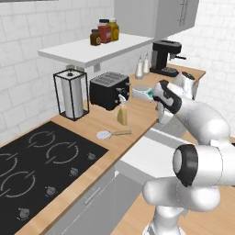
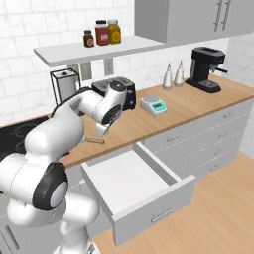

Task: Pick the pizza cutter from the drawer and place it on the counter.

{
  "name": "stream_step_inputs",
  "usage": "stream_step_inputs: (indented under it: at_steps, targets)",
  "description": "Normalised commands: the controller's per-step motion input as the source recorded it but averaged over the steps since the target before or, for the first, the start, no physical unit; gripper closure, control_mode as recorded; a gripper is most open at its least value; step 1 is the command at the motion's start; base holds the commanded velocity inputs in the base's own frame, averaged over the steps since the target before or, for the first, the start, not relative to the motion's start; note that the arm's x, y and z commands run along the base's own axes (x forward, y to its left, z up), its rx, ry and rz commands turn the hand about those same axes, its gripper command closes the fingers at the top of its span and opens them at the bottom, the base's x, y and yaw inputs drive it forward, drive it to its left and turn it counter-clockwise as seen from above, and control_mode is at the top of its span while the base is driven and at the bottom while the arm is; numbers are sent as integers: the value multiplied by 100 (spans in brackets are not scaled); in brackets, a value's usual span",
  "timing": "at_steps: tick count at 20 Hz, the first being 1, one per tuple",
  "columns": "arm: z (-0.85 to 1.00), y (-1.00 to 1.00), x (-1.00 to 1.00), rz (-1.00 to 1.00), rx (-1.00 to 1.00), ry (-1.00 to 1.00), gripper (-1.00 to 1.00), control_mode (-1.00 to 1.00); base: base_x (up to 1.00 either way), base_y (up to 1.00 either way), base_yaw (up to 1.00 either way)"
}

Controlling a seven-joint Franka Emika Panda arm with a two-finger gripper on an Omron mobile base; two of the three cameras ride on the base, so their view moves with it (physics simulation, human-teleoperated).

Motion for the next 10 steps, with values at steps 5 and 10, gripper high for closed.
stream_step_inputs:
  at_steps: [5, 10]
  targets:
    - [37, 1, -92, 50, 32, -9, -100, -100, 0, 0, 0]
    - [-28, 57, -16, 62, 22, -30, -100, -100, 0, 0, 0]
